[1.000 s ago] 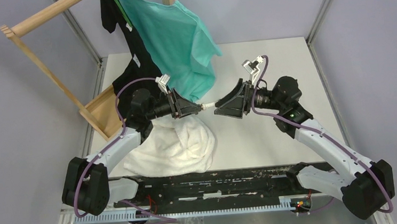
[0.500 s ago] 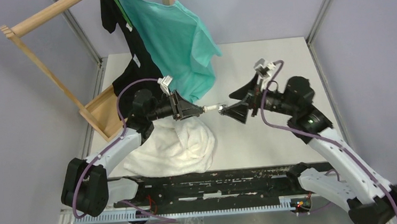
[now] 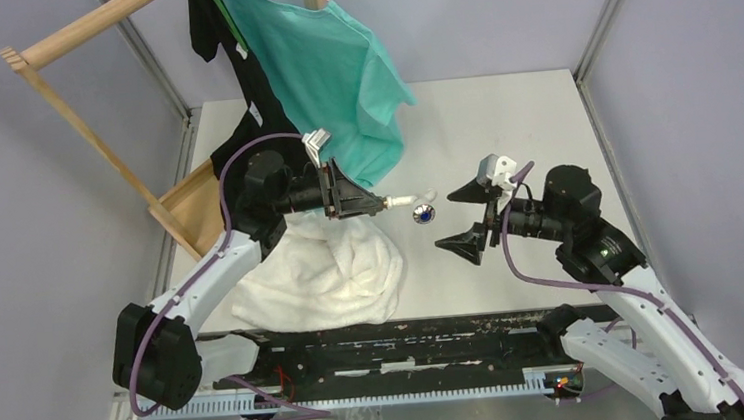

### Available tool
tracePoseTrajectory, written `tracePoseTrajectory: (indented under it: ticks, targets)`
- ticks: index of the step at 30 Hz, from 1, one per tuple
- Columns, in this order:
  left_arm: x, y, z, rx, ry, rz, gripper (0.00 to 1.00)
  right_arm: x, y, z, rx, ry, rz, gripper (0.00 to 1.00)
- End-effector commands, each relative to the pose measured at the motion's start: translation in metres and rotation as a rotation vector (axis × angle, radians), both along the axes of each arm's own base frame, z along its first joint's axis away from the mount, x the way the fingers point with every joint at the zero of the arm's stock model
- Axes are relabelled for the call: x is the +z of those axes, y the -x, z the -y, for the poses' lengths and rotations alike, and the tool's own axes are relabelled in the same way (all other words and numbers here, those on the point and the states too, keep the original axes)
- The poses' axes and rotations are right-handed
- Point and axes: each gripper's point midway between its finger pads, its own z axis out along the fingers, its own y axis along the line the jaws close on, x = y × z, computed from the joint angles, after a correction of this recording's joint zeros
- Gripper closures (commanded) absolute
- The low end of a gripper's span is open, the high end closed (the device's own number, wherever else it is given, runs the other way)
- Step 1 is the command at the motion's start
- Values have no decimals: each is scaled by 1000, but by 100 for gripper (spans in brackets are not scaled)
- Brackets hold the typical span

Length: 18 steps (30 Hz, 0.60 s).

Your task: Install the water faucets

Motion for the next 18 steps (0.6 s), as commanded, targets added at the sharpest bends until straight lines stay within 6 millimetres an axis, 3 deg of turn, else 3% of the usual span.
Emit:
tracePoseTrajectory:
  ticks: [1,5,9,14,18]
  targets:
    - [36,5,0,-28,46,83,97,4,2,-6,64,11,95,1]
    - [39,4,2,-35,50,77,97,3,-18,-13,29,-7,135,3]
    - [37,6,4,-75,51,42,97,-4,-34,-24,16,-14,141,11]
    - [38,8,4,-86,57,56,97,-1,-41,-32,11,-28,157,18]
    - [33,9,3,-93,51,49,97,13,-34,-36,35,-96,155,20]
